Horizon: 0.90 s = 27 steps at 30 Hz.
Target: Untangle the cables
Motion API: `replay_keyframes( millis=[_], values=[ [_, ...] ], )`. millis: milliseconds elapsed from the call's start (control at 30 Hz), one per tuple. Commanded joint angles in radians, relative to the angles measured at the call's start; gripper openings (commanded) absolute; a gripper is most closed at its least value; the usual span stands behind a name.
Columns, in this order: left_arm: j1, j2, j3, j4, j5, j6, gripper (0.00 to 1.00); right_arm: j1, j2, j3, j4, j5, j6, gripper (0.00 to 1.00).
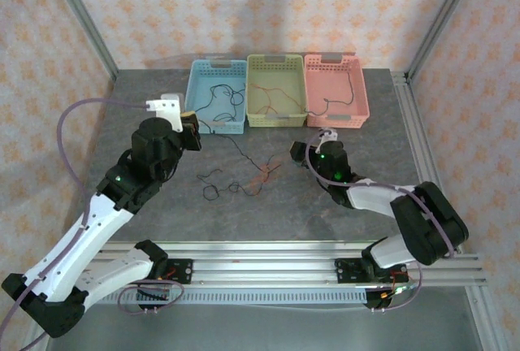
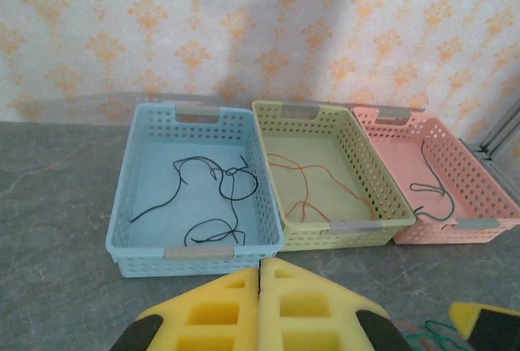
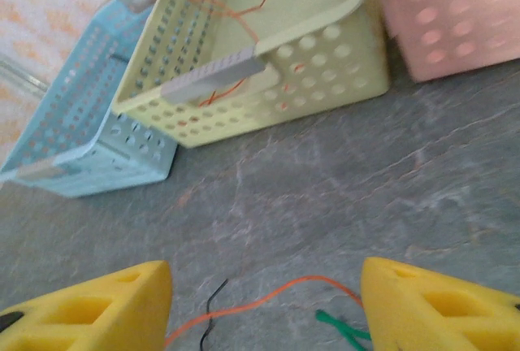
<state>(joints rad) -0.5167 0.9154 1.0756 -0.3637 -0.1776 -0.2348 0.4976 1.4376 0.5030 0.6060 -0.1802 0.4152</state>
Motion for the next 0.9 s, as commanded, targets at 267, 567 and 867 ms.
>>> replay_keyframes(
  millis=[267, 567, 867],
  values=[
    [0.003, 0.06, 0.149, -0.142, -0.086, 0.044, 0.0, 0.129, -0.042, 0.016, 0.076, -0.023, -0.198, 0.63],
    [0.003, 0.12, 0.227, -0.141, -0.183, 0.04, 0.0, 0.133, -0.213, -0.118, 0.218, 0.069, -0.233, 0.74],
    [0.003, 0.159, 0.227, -0.107, -0.18, 0.014, 0.0, 0.233, -0.211, -0.165, 0.38, -0.014, -0.335, 0.74]
  ],
)
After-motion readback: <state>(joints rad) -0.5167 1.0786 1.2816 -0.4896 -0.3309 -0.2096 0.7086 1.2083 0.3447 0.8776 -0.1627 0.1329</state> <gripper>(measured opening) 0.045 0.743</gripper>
